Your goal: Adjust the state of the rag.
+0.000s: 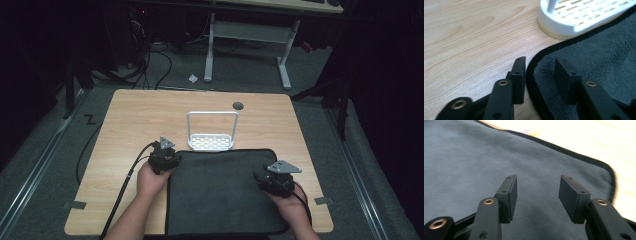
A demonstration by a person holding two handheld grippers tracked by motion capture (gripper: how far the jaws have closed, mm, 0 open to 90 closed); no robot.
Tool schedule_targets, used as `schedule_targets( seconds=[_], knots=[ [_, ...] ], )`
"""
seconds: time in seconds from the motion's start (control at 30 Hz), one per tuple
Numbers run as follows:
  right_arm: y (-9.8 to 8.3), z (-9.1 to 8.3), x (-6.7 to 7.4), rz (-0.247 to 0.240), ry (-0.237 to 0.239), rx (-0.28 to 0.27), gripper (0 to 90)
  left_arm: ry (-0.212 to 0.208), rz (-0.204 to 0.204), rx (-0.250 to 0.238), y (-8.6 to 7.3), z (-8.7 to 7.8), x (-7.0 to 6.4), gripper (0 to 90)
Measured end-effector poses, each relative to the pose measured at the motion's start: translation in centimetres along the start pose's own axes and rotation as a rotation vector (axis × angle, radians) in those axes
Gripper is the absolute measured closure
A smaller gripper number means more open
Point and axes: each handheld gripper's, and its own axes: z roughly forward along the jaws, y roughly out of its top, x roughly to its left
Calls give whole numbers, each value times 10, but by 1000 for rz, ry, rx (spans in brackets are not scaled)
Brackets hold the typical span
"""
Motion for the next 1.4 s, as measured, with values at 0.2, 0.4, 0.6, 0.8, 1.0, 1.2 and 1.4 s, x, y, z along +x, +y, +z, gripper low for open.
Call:
schedule_targets(
  seconds=[0.2, 0.4, 0.6, 0.8, 1.0, 1.2, 1.4],
  knots=[
    [10, 2, 32, -48, 79, -15, 468, -58, -43, -38, -6, -1, 3, 806],
    [19, 11, 66, -91, 146, -8, 454, -124, -144, -44, -8, -1, 14, 826],
    [27, 26, 100, -136, 184, 23, 407, -122, -156, -54, -9, -2, 14, 823],
    [36, 39, 140, -180, 237, 45, 407, -135, -176, -68, -10, -4, 17, 822],
    [39, 48, 172, -234, 283, 66, 407, -141, -187, -79, -11, -5, 18, 822],
    [39, 59, 207, -271, 340, 91, 409, -140, -189, -79, -11, -5, 18, 822],
    [43, 63, 230, -278, 388, 83, 413, -140, -190, -77, -11, -5, 18, 820]
  ],
)
